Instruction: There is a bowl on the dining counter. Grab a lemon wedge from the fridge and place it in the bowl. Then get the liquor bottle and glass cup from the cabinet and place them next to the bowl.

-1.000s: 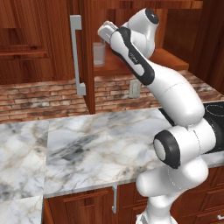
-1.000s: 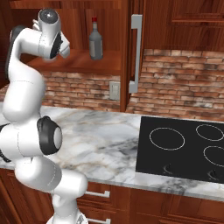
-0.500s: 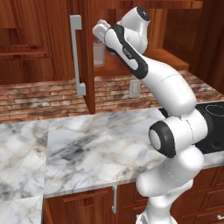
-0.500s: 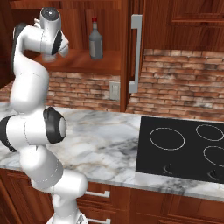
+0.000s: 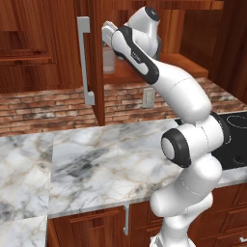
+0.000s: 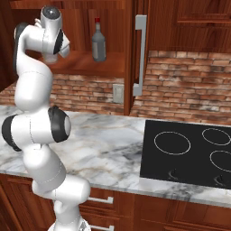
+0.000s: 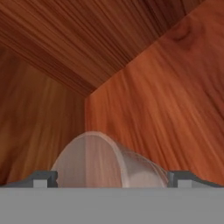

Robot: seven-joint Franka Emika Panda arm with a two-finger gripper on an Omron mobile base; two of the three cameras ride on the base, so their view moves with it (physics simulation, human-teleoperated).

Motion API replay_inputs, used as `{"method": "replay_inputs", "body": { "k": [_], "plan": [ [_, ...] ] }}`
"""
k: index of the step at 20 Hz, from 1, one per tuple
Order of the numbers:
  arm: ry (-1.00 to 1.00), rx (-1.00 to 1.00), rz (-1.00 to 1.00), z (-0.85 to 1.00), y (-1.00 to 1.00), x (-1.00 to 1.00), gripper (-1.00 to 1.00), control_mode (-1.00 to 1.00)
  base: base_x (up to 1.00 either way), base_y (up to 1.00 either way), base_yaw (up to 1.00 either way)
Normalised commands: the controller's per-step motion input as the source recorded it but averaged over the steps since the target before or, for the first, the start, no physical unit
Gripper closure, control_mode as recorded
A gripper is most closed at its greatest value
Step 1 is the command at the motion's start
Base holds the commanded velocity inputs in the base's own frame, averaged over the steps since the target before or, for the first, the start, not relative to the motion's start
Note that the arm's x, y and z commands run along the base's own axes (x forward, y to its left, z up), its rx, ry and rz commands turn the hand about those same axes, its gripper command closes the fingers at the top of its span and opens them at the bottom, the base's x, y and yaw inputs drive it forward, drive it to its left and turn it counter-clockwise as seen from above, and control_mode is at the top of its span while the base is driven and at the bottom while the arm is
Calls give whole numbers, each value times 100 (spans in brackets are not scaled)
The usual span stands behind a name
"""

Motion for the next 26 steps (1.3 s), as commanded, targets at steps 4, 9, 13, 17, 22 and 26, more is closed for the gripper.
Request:
{"method": "replay_inputs", "body": {
  "k": [4, 9, 13, 17, 22, 26],
  "plan": [
    [3, 0, 0, -16, 0, 5, -100, -100, 0, 0, 0],
    [3, 0, 0, -20, 0, 5, -100, -100, 0, 0, 0],
    [2, 0, 0, -21, 0, 0, -100, -100, 0, 0, 0],
    [0, 0, 0, -21, 0, -1, -100, -100, 0, 0, 0],
    [0, 0, 0, -22, -4, -1, -100, -100, 0, 0, 0],
    [0, 0, 0, -28, -9, 0, -100, -100, 0, 0, 0]
  ]
}}
